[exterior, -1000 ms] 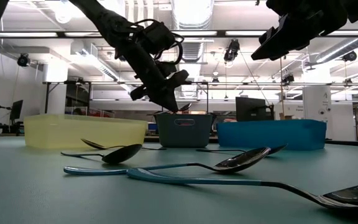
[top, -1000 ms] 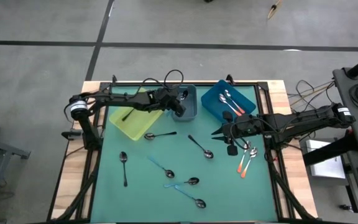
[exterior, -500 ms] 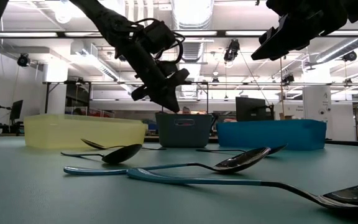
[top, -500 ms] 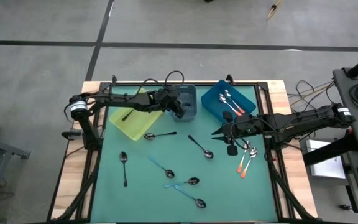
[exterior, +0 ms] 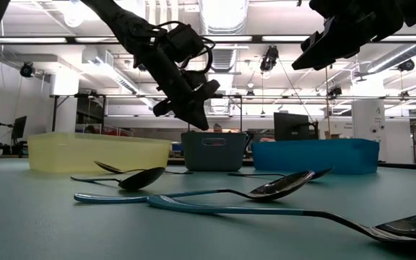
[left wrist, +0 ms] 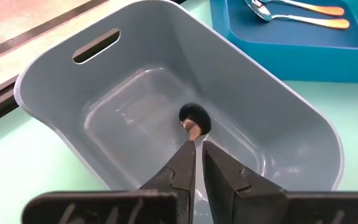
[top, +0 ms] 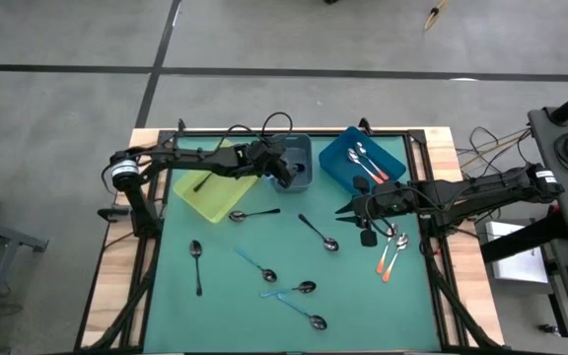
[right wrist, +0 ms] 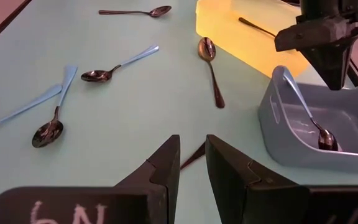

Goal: Sort silverware by color (type)
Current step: Put the blue spoon into the dark blue bin

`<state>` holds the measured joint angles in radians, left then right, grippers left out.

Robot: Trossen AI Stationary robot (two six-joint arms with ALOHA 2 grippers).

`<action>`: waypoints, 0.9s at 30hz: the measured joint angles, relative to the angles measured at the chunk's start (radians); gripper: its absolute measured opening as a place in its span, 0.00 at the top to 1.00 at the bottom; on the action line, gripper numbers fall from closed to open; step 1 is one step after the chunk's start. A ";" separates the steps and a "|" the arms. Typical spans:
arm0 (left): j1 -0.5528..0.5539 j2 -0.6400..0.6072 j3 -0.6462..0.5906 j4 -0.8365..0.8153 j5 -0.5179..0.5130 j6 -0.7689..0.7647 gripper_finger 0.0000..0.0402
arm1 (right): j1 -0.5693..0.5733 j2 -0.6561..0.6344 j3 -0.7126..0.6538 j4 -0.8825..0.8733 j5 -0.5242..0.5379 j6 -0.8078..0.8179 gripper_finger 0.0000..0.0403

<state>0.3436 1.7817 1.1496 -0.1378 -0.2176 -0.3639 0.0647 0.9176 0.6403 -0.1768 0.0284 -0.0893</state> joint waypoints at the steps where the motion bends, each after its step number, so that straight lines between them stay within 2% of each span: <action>1: -0.001 0.000 0.000 -0.003 0.004 0.008 0.97 | 0.000 0.000 0.000 0.000 0.000 0.000 0.83; 5: -0.002 0.000 0.000 -0.022 0.089 0.028 0.97 | 0.000 0.000 -0.004 -0.001 0.000 0.000 0.83; 10: -0.002 -0.023 0.000 -0.079 0.207 0.142 0.97 | 0.000 0.000 -0.005 -0.001 0.000 0.000 0.83; 17: -0.002 -0.052 0.000 -0.125 0.211 0.264 0.97 | 0.000 0.000 -0.005 0.003 0.003 0.007 0.83; 20: -0.002 -0.052 0.000 -0.145 0.211 0.341 0.96 | 0.000 0.000 -0.005 0.003 0.037 0.018 0.83; 24: -0.001 -0.054 0.000 -0.179 0.204 0.446 0.92 | 0.000 0.000 -0.005 0.003 0.081 0.038 0.83; 27: 0.001 -0.064 0.000 -0.198 0.149 0.496 0.86 | 0.000 0.000 -0.005 0.006 0.087 0.046 0.83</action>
<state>0.3441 1.7179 1.1496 -0.3356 -0.0687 0.1319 0.0647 0.9176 0.6350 -0.1710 0.1153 -0.0435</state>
